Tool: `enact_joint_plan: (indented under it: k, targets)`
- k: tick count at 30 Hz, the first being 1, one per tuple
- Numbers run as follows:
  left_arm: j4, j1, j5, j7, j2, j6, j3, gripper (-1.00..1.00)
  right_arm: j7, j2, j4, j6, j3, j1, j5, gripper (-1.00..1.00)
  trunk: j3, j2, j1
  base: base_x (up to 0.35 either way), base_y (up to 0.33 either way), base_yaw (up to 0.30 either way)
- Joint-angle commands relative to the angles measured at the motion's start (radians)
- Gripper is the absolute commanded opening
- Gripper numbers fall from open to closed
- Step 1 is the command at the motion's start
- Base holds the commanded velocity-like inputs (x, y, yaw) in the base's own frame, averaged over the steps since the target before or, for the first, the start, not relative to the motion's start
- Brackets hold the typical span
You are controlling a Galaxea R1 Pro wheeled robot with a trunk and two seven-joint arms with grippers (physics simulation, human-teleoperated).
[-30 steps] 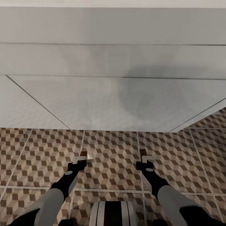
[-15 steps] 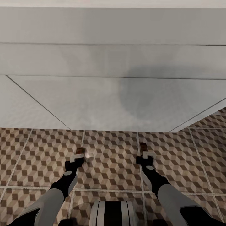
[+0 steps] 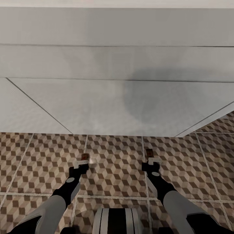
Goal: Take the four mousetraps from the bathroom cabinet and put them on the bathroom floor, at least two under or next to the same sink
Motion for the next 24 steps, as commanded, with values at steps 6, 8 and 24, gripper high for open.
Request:
enact_joint_plan:
  k: [6, 8, 24]
  targets:
    - [0.004, -0.001, -0.014, -0.02, 0.004, -0.004, 0.004, -1.0, -0.006, 0.001, 0.001, -0.008, 0.005, -0.001, -0.005, -1.0, 0.0, 0.0, 0.0, 0.0, 0.0, 0.0]
    - [0.003, -0.001, -0.016, -0.023, 0.005, -0.004, 0.004, -1.0, -0.005, 0.001, -0.008, -0.012, 0.004, -0.001, -0.006, -1.0, 0.0, 0.0, 0.0, 0.0, 0.0, 0.0]
    - [-0.01, 0.0, -0.029, -0.019, -0.026, -0.005, 0.002, -1.0, -0.053, 0.028, -0.018, -0.015, 0.002, -0.001, -0.01, -1.0, 0.0, 0.0, 0.0, 0.0, 0.0, 0.0]
